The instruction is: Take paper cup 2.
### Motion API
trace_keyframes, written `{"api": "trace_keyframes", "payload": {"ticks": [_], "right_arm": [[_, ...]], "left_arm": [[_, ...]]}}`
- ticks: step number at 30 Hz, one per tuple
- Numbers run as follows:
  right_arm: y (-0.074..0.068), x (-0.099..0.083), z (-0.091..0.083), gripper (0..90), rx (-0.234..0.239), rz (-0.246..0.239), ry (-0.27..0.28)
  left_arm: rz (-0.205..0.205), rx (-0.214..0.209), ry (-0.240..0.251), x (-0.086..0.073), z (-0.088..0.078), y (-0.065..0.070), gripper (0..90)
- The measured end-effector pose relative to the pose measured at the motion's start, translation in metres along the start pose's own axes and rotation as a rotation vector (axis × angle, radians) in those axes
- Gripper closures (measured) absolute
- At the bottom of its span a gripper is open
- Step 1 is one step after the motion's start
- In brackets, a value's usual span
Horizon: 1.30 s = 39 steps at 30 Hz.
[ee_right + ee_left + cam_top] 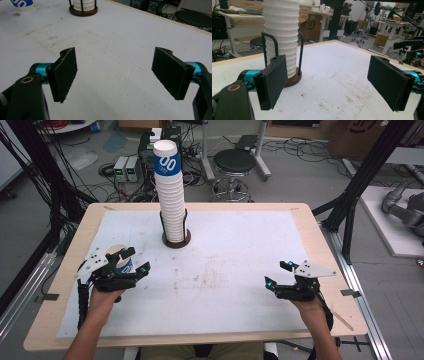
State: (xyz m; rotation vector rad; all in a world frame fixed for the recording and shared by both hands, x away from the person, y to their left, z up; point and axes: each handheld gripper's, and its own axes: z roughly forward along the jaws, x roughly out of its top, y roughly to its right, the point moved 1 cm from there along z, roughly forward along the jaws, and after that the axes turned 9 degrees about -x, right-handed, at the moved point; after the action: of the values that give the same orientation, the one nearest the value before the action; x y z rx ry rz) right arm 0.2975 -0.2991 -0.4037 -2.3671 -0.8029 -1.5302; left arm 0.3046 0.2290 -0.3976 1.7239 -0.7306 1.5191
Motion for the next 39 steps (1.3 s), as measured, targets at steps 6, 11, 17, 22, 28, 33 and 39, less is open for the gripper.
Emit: {"api": "trace_keyframes", "payload": {"ticks": [6,11,17,22,28,33,39], "right_arm": [[-0.001,0.001,-0.001,20.9,0.007,0.007,0.000],[-0.001,0.001,-0.001,20.9,0.003,0.002,0.006],[0.000,0.002,-0.003,20.9,0.002,0.003,0.009],[0.000,0.001,-0.002,20.9,0.004,0.011,0.008],[0.000,0.001,-0.001,20.9,0.008,0.006,0.004],[0.001,0.002,-0.003,20.9,0.008,0.011,0.009],[0.000,0.002,-0.002,20.9,0.011,0.003,0.012]], "left_arm": [[0.002,-0.002,-0.010,0.000,0.002,0.002,16.6],[0.013,0.000,0.000,0.008,0.005,0.002,16.6],[0.021,-0.009,0.008,0.021,0.013,0.003,16.6],[0.027,-0.023,0.012,0.035,0.023,0.003,16.6],[0.013,-0.038,0.041,0.061,0.036,-0.006,16.6],[0.030,-0.030,0.054,0.086,0.044,-0.012,16.6],[0.029,-0.011,0.056,0.114,0.061,-0.023,16.6]]}}
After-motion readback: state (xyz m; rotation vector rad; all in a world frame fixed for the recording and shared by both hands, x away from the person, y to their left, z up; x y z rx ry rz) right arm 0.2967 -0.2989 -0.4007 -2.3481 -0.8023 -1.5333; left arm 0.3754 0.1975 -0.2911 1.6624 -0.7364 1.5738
